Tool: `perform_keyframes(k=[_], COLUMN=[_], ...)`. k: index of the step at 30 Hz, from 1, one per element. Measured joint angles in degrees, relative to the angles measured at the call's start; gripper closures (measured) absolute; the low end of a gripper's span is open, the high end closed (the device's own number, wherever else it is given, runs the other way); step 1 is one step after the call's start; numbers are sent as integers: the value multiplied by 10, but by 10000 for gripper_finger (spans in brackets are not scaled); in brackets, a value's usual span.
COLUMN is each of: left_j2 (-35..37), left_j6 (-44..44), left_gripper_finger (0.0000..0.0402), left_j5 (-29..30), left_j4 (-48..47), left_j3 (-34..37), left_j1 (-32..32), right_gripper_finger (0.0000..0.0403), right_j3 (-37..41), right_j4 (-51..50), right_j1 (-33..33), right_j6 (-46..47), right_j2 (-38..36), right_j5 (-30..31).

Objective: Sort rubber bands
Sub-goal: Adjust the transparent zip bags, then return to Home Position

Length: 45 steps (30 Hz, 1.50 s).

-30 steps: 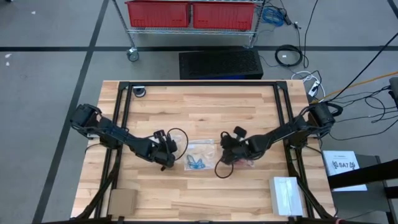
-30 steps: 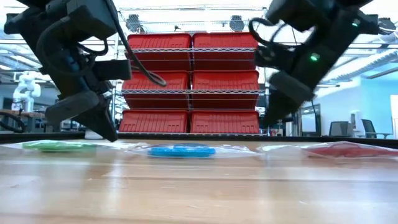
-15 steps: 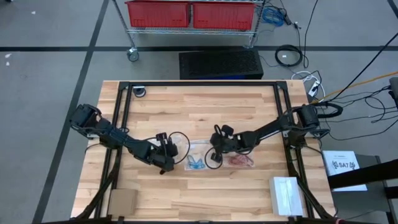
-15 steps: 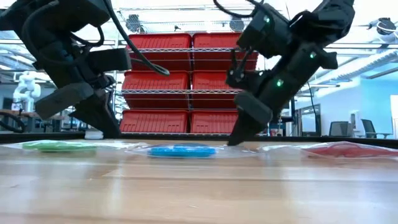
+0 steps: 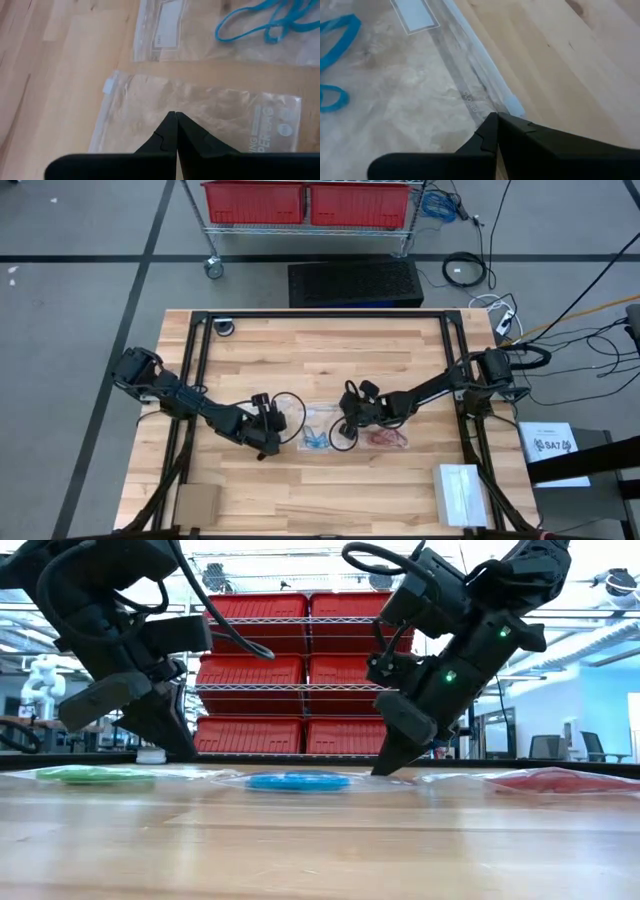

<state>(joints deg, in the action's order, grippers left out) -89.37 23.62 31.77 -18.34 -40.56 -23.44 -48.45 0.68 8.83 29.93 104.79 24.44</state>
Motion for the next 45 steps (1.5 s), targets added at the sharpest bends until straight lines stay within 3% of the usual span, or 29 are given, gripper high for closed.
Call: perform_keyframes(k=[12,19,22,28,35,40,45], left_j2=[0,0,2,69,213,298,384], left_j6=[-2,-5,-53,-189,-299,-330,-330], left_gripper_finger=[397,397,397,397,397,397,397], left_j5=[0,-5,-7,-58,-136,-183,-172], left_j4=[-1,-1,20,128,225,293,292], left_j3=[0,-3,-15,-22,2,72,154], left_j1=[0,0,0,26,81,133,157], right_gripper_finger=[403,403,403,403,403,403,403], right_j3=[1,1,1,1,36,136,244], right_j4=[1,0,-19,-138,-240,-182,-112], right_j1=[2,13,24,62,69,34,-3], right_j6=[-11,-99,-138,-205,-233,-264,-290], right_j2=[-23,-78,-113,-220,-385,-520,-659], right_j5=[42,44,46,116,117,77,10])
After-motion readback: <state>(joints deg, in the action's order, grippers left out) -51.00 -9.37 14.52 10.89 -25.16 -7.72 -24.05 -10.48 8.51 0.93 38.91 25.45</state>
